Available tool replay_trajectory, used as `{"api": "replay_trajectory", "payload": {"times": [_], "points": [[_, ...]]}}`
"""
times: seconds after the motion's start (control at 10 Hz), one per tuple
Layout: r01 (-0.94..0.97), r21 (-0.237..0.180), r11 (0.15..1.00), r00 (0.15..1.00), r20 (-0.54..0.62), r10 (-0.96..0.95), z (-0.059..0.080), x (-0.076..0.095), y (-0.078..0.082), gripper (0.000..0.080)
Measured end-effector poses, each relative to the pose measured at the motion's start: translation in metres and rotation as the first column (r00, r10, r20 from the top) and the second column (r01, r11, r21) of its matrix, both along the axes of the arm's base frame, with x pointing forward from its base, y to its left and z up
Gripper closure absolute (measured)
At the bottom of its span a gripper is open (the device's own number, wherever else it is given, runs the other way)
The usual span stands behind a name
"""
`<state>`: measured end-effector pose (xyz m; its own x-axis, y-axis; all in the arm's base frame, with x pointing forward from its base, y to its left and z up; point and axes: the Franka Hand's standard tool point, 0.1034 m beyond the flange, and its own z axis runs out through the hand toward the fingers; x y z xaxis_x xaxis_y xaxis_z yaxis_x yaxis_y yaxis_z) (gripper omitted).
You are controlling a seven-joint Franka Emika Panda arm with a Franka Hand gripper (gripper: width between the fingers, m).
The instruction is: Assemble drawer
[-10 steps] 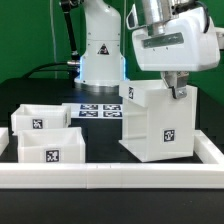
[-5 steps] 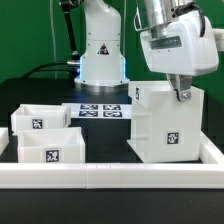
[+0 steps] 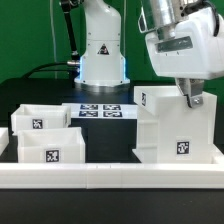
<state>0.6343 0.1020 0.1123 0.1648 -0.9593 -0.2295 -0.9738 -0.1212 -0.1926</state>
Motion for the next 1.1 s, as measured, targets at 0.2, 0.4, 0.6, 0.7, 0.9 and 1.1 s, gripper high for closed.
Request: {"api": "replay_trajectory", "payload": {"times": [0.2, 0.4, 0.6, 0.7, 0.9, 1.1], "points": [[0.01, 0.01, 1.0, 1.0, -0.018, -0.009, -0.002, 0.003, 0.004, 0.076], [0.009, 0.013, 1.0, 1.0, -0.028, -0.008, -0.003, 0.004, 0.003, 0.076], [0.004, 0.012, 1.0, 1.0, -0.026, -0.004, -0.003, 0.004, 0.004, 0.0689], [0.001, 0.011, 1.0, 1.0, -0.026, 0.0, -0.003, 0.003, 0.004, 0.0513], [-0.08, -0.003, 0.997, 0.997, -0.009, 0.08, 0.0, -0.003, 0.001, 0.0313], [-0.22, -0.03, 0.975, 0.975, 0.013, 0.221, 0.015, -0.022, -0.007, 0.0166]]}}
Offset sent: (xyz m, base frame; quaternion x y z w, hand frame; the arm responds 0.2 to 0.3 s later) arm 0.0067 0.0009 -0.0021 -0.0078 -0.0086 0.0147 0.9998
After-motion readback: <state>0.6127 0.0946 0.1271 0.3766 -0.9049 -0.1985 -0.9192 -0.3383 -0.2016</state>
